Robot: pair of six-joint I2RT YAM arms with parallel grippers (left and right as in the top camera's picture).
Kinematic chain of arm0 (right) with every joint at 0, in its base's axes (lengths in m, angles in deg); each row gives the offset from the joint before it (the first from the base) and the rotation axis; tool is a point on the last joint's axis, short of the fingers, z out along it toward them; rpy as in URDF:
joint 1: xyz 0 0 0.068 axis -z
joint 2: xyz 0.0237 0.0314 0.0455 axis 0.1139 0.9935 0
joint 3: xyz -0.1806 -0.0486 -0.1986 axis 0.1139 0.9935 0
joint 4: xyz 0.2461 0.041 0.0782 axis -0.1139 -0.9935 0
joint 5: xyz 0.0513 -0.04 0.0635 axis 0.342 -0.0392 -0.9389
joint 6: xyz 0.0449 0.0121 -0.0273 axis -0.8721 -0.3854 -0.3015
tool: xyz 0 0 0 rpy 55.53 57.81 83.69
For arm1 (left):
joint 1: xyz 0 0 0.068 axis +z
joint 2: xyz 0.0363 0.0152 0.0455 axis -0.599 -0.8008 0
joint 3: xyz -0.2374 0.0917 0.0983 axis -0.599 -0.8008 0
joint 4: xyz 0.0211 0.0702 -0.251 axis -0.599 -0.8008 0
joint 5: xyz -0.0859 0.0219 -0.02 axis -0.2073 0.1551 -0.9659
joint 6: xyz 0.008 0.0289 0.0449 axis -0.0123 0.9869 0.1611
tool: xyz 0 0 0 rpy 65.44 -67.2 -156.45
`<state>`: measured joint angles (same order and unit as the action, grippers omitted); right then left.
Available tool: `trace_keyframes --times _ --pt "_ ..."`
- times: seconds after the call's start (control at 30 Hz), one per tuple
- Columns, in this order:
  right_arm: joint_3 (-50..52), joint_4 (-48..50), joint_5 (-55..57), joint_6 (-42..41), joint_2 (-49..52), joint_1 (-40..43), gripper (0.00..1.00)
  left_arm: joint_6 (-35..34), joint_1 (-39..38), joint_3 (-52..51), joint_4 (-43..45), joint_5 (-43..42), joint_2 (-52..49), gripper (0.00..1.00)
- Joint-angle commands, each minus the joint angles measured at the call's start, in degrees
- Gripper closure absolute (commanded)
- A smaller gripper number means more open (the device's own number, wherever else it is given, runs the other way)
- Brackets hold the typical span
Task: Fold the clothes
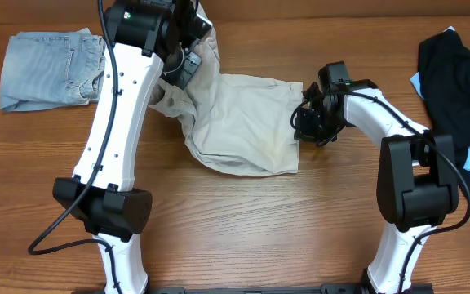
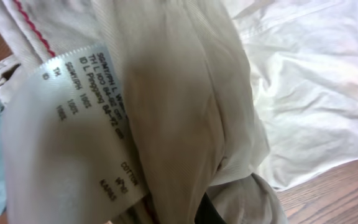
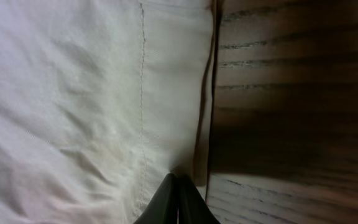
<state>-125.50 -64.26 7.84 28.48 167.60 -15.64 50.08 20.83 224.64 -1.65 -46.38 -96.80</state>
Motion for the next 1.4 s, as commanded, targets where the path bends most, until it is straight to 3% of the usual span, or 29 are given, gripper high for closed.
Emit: trace_keyframes --times 0.0,0.27,0.77,1.13,1.37 --pt "-0.13 0.26 -0.22 0.20 0.15 -0.04 0.96 -1.68 0.28 1.86 0.68 -2.43 -0.46 0.96" --pt "-1.88 0.37 -2.08 -1.51 -1.90 0.13 0.96 -2.58 0.26 1.84 0.33 -2.47 -4.00 0.95" --pt "6.84 7.34 1.90 -6.51 0.92 -1.40 0.96 -3.82 -0.24 1.84 0.87 -5.35 -5.01 0.96" --pt "8.31 7.45 2.08 -6.51 0.92 -1.27 0.96 -9.16 -10.14 1.84 6.10 -5.38 -6.58 0.96" --pt "8.31 7.45 2.12 -6.51 0.92 -1.29 0.96 -13.97 -15.43 1.84 8.52 -10.21 -12.15 0.96"
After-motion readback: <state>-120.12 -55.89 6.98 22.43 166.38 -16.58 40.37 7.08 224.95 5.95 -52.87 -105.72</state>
